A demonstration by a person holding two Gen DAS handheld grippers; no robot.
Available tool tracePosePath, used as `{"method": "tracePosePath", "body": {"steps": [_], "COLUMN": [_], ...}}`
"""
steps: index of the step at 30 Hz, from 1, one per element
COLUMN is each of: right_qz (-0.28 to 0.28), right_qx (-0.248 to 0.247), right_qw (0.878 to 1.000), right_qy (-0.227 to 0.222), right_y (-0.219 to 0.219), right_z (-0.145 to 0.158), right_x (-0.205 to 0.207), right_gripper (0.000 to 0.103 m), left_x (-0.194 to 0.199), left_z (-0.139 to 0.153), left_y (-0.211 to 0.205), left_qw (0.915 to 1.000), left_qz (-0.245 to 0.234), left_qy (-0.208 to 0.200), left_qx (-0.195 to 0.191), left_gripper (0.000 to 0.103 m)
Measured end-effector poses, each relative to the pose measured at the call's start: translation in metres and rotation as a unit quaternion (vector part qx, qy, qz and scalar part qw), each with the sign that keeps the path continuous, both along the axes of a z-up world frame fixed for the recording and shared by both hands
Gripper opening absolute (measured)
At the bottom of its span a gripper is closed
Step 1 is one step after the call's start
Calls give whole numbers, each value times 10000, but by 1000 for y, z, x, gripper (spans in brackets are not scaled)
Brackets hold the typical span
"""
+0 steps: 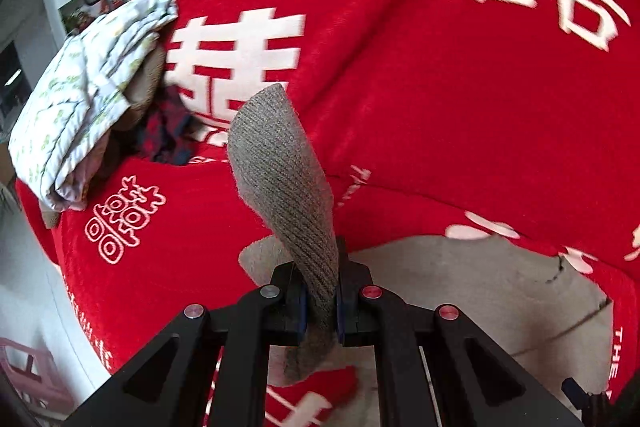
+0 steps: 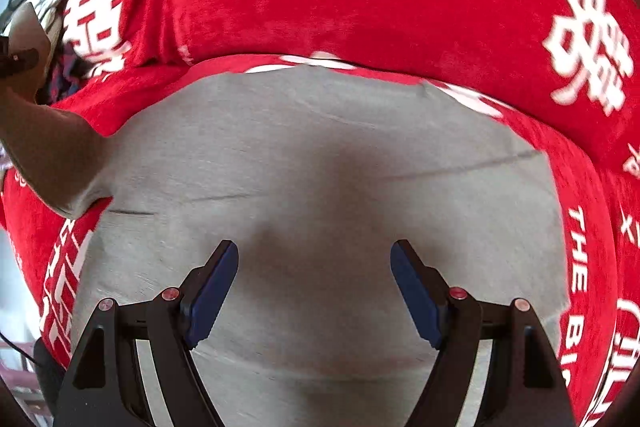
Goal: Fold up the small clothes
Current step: 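Lift the sleeve with the left gripper and carry it across toward the right gripper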
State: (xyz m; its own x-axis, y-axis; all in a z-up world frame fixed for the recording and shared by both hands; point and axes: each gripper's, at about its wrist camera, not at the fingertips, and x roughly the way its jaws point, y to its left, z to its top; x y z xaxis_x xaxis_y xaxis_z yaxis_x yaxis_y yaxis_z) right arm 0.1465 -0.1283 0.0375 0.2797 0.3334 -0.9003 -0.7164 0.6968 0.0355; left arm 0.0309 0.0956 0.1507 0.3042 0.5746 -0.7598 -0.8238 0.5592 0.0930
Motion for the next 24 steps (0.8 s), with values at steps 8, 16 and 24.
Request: {"method": "tracePosePath", "body": {"steps": [8, 16, 24], "right_qz": [-339, -580, -740], "right_qx": [101, 147, 239], "right_qw": [9990, 9975, 9965], "right_qy": [-262, -385, -292], "right_y": [-48, -88, -114], "right_z": [14, 15, 8], "right_x": [19, 28, 35], "right_gripper": [81, 81, 81], "left_x": [42, 71, 89], "left_z": [-7, -13, -21], "left_y": [-53, -105, -143], "left_qw": [9990, 9966, 9938], "left_qz": [-426, -800, -1056], "left_qy": [104, 208, 333], "left_qx": [-84, -13, 2], "left_gripper": [11, 11, 11]}}
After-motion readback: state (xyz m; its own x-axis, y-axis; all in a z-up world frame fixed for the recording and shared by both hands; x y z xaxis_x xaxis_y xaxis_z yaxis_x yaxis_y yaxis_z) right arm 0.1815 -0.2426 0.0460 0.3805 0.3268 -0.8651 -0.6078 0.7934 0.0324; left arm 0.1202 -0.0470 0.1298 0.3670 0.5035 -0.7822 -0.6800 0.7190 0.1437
